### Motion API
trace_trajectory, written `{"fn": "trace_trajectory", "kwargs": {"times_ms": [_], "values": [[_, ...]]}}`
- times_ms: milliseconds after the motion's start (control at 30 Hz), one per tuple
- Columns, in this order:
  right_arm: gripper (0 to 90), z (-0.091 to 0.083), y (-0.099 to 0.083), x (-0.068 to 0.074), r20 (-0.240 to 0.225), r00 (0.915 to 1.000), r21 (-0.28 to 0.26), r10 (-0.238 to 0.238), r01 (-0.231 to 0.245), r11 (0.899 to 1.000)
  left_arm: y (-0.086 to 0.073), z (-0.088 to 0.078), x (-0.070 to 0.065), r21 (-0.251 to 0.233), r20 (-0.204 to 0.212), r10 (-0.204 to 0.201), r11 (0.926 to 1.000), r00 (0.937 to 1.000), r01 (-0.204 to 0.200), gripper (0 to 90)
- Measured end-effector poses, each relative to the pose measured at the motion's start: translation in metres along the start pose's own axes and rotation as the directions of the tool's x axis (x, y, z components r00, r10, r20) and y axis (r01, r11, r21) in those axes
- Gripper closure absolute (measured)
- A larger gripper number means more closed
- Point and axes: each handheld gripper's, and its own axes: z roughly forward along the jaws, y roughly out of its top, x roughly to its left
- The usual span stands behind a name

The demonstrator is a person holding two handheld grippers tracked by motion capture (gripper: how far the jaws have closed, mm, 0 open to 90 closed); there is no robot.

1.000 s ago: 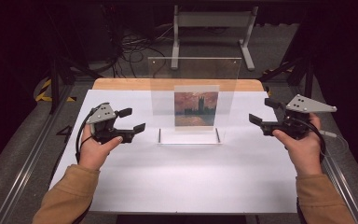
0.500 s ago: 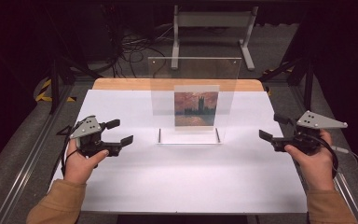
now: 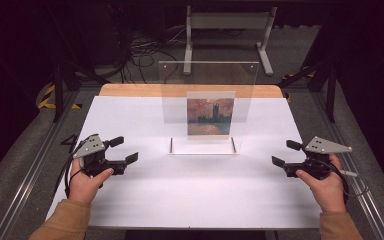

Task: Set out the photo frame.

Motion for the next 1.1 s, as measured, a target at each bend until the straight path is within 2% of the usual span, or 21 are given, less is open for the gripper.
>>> {"fn": "trace_trajectory", "kwargs": {"times_ms": [67, 100, 133, 167, 200, 233, 333, 367, 467, 533, 567, 600, 633, 667, 700, 767, 833, 1100], "values": [[15.7, 0.005, -0.010, -0.001, -0.016, 0.9997, 0.014, 0.018, -0.017, 1.000, -0.004, 0.002, 0.002, 0.003, -0.009, 0.005, 1.0000, 0.9999, -0.005, 16.7], [15.7, 0.008, -0.015, -0.001, -0.017, 0.9997, 0.023, 0.019, -0.019, 1.000, -0.007, 0.004, 0.001, 0.001, 0.000, -0.016, 0.9999, 0.9999, 0.016, 16.6], [15.7, 0.011, -0.020, -0.001, -0.023, 0.9995, 0.033, 0.022, -0.021, 0.999, -0.009, 0.004, 0.004, 0.010, -0.004, 0.001, 1.0000, 1.0000, -0.001, 16.6], [15.7, 0.013, -0.025, -0.001, -0.030, 0.9991, 0.042, 0.030, -0.028, 0.999, -0.011, 0.005, 0.004, 0.009, 0.001, -0.022, 0.9997, 0.9997, 0.022, 16.5], [15.7, 0.015, -0.029, -0.002, -0.036, 0.9987, 0.048, 0.036, -0.035, 0.998, -0.013, 0.006, 0.007, 0.013, -0.008, -0.002, 0.9999, 1.0000, 0.002, 16.4], [15.7, 0.016, -0.033, -0.002, -0.035, 0.9985, 0.052, 0.042, -0.040, 0.998, -0.015, 0.007, 0.007, 0.011, -0.010, -0.015, 0.9998, 0.9998, 0.016, 16.4], [16.5, 0.019, -0.040, -0.004, -0.041, 0.9978, 0.035, 0.053, -0.051, 0.998, -0.024, 0.012, 0.009, 0.020, -0.020, -0.034, 0.9992, 0.9992, 0.034, 16.4], [16.6, 0.020, -0.044, -0.004, -0.043, 0.9974, 0.028, 0.057, -0.056, 0.998, -0.027, 0.013, 0.009, 0.028, -0.020, -0.024, 0.9993, 0.9995, 0.025, 16.4], [17.8, 0.019, -0.044, -0.003, -0.039, 0.9978, 0.015, 0.053, -0.053, 0.999, -0.036, 0.018, 0.006, 0.050, 0.002, -0.052, 0.9974, 0.9987, 0.052, 16.3], [17.8, 0.018, -0.044, -0.003, -0.030, 0.9980, 0.007, 0.055, -0.055, 0.998, -0.039, 0.021, 0.006, 0.067, -0.003, -0.028, 0.9974, 0.9996, 0.028, 16.2], [17.1, 0.018, -0.044, -0.003, -0.027, 0.9980, 0.004, 0.057, -0.057, 0.998, -0.040, 0.023, 0.005, 0.066, 0.000, -0.048, 0.9967, 0.9988, 0.048, 15.9], [16.3, 0.018, -0.044, -0.003, -0.028, 0.9978, 0.003, 0.060, -0.060, 0.998, -0.039, 0.023, 0.006, 0.072, -0.007, -0.029, 0.9970, 0.9995, 0.030, 15.8], [16.3, 0.018, -0.044, -0.003, -0.028, 0.9978, 0.003, 0.060, -0.060, 0.998, -0.039, 0.023, 0.006, 0.072, -0.007, -0.029, 0.9970, 0.9995, 0.030, 15.8], [16.3, 0.018, -0.044, -0.004, -0.025, 0.9977, 0.002, 0.063, -0.063, 0.998, -0.040, 0.023, 0.004, 0.068, -0.008, -0.048, 0.9965, 0.9988, 0.048, 15.8], [16.3, 0.018, -0.044, -0.004, -0.024, 0.9976, 0.002, 0.065, -0.065, 0.998, -0.039, 0.022, 0.005, 0.065, -0.015, -0.033, 0.9973, 0.9994, 0.034, 15.8], [16.3, 0.018, -0.044, -0.004, -0.022, 0.9977, 0.005, 0.064, -0.064, 0.998, -0.040, 0.021, 0.005, 0.059, -0.015, -0.033, 0.9977, 0.9993, 0.034, 15.8], [16.3, 0.018, -0.044, -0.004, -0.019, 0.9976, 0.006, 0.067, -0.066, 0.998, -0.040, 0.021, 0.005, 0.052, -0.010, -0.050, 0.9974, 0.9987, 0.051, 15.8], [15.7, 0.017, -0.045, -0.005, -0.009, 0.9961, -0.009, 0.088, -0.088, 0.996, -0.040, 0.020, 0.005, 0.047, -0.017, -0.050, 0.9976, 0.9986, 0.050, 15.5]]}}
